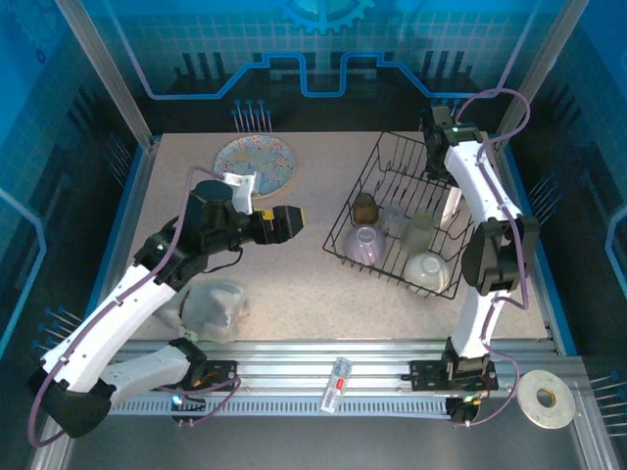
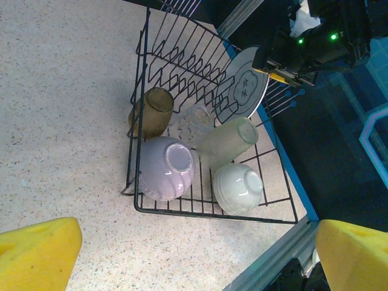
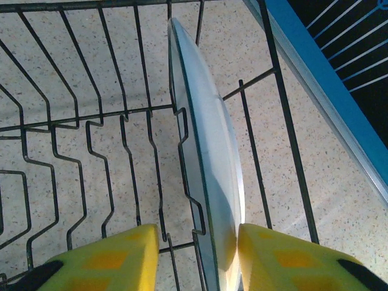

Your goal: Unload the mixed dishes from the dish rack

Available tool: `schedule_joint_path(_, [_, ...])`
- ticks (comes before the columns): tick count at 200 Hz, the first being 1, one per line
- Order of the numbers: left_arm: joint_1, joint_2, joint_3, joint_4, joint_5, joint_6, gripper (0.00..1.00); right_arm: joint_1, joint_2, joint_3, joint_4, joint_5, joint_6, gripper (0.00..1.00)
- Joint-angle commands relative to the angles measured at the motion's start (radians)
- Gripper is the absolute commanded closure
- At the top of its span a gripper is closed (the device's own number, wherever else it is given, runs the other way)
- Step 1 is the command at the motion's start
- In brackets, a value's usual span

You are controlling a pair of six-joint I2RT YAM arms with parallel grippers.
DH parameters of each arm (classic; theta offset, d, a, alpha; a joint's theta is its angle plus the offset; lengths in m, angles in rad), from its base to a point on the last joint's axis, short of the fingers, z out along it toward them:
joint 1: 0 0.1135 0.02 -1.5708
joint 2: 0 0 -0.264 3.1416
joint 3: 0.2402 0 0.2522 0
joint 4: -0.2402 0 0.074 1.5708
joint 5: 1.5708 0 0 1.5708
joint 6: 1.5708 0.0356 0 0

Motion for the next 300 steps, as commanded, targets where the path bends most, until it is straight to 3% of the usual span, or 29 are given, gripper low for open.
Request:
schedule_joint_path(1, [-0.002, -0.024, -0.017, -0.004, -0.022, -0.004, 0.01, 0.011, 0.03, 0.036, -0.078, 0.03, 0.039, 0.61])
schedule_joint_path(101, [-0.001, -0.032, -0.027, 0.006, -0.024, -0.017, 0.01, -0.007, 0.069, 0.051, -0.108, 0.016, 0.019, 0.66])
schedule_joint_path(117, [-0.002, -0.032, -0.029, 0.008, -0.023, -0.019, 0.01, -0.016, 0.08, 0.057, -0.118, -0.013, 0.019, 0.71])
schedule_joint_path(156, [-0.002, -0.032, -0.031, 0.01, -0.019, -0.024, 0.01, -0.02, 0.098, 0.071, -0.139, -0.014, 0.017, 0.74])
schedule_joint_path(203, [-0.001, -0.032, -0.038, 0.019, -0.016, -0.035, 0.01, -0.022, 0.083, 0.075, -0.143, -0.028, 0.018, 0.94])
schedule_joint_path(239, [-0.001, -0.03, -0.044, 0.028, -0.008, -0.036, 0.01, -0.025, 0.055, 0.086, -0.152, -0.033, 0.018, 1.0])
schedule_joint_path(300, [-0.001, -0.03, -0.053, 0.036, 0.01, -0.055, 0.01, -0.027, -0.022, 0.092, -0.162, 0.03, -0.013, 1.0])
